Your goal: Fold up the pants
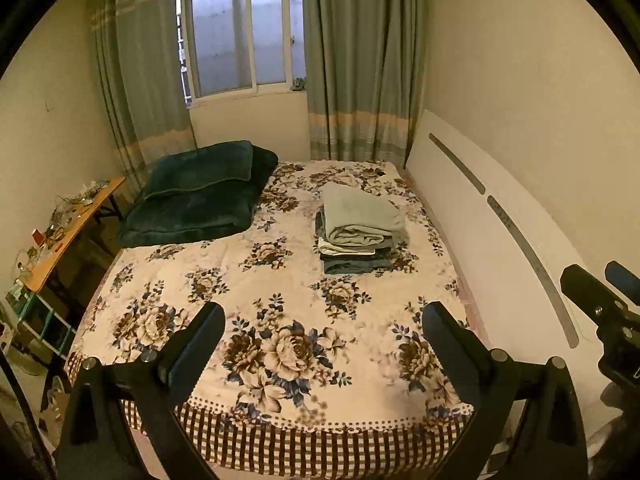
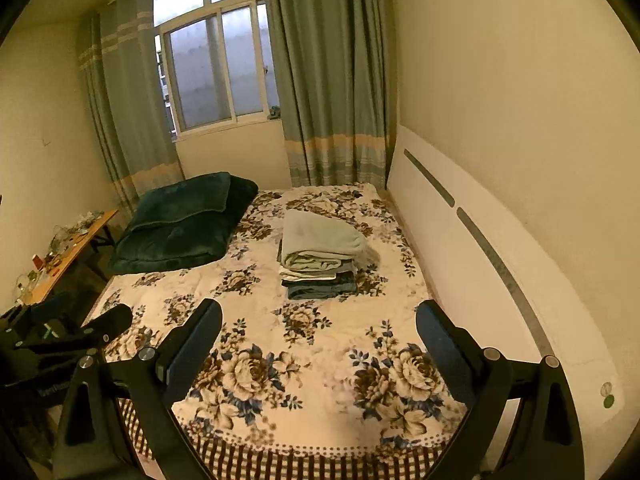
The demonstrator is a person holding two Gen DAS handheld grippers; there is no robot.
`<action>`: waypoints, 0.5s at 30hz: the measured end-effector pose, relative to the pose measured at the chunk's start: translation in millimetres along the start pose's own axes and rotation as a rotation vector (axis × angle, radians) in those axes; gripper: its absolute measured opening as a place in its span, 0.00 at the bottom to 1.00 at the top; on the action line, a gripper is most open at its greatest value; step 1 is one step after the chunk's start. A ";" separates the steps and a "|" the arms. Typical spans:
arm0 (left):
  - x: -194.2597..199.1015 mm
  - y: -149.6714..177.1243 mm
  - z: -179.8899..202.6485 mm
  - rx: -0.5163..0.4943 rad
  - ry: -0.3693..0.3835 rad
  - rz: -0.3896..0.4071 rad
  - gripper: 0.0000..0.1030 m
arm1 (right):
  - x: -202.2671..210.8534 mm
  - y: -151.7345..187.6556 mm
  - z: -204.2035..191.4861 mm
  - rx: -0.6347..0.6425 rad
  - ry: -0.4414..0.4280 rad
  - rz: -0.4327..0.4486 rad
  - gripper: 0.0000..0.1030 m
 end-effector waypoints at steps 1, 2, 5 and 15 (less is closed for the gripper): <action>2.5 0.8 0.6 0.003 -0.001 0.002 0.98 | 5.8 0.0 0.2 0.004 0.000 -0.002 0.97; 5.4 0.2 0.6 0.005 -0.003 0.004 0.98 | 11.5 0.2 1.1 0.007 0.003 -0.007 0.97; 9.1 1.5 1.0 0.005 -0.011 0.005 0.98 | 19.2 -1.6 4.3 0.017 -0.005 -0.019 0.97; -11.0 -6.0 3.1 0.015 -0.037 0.004 1.00 | 1.8 -9.4 12.2 0.041 -0.024 -0.056 0.99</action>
Point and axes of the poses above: each gripper's, at about its wrist camera, not at the fingertips, and x roughly against the way its jaws point, z to its right, y to its underside, the point moved 10 cm from there along -x, roughly the way its jaws point, and after that the axes turned 3 degrees about x, right-handed, at the moved point
